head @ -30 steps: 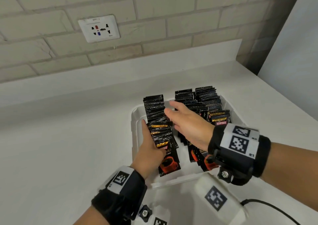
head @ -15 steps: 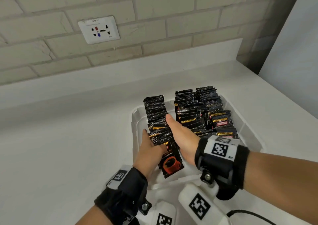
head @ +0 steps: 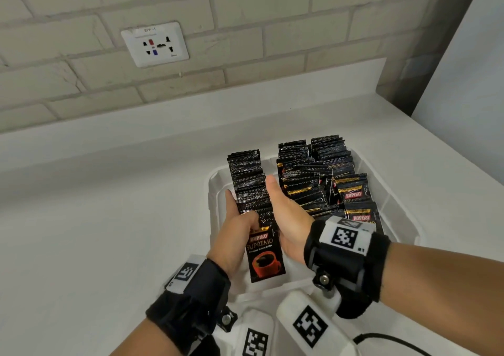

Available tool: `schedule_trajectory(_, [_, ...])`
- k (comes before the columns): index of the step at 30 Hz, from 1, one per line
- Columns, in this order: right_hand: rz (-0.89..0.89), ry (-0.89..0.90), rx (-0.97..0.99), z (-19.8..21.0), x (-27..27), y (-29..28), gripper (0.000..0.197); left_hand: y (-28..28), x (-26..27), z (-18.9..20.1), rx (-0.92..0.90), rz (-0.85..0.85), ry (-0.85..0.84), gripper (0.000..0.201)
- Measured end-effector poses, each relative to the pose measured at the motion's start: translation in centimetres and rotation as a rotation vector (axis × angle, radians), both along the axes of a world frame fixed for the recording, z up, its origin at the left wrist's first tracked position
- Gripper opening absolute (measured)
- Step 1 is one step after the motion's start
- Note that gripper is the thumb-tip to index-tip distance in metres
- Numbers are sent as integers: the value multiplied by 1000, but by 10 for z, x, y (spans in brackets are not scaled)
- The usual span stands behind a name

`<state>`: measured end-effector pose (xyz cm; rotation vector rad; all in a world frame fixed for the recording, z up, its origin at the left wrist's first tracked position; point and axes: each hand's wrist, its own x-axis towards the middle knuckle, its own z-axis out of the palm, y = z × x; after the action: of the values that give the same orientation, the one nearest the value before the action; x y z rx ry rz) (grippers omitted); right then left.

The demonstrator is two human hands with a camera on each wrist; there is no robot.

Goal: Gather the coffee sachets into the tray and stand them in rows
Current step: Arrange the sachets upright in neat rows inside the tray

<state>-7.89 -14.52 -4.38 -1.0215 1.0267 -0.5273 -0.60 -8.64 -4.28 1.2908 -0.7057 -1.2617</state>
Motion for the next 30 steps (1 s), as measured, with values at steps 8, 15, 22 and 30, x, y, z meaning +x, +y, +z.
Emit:
schedule_trajectory(8, [35, 93, -107, -8, 11, -12, 134, -10, 8, 9, 47, 58, 17, 51])
schedule_trajectory(15, [15, 64, -48, -10, 15, -20, 138, -21, 15, 11, 26, -23, 97, 55])
schedule_trajectory(22, [39, 78, -68, 29, 18, -19, 105, -31, 25, 17, 27, 53, -27, 62])
schedule_trajectory(30, [59, 208, -106, 45, 18, -40, 70, -43, 34, 30, 104, -32, -35, 63])
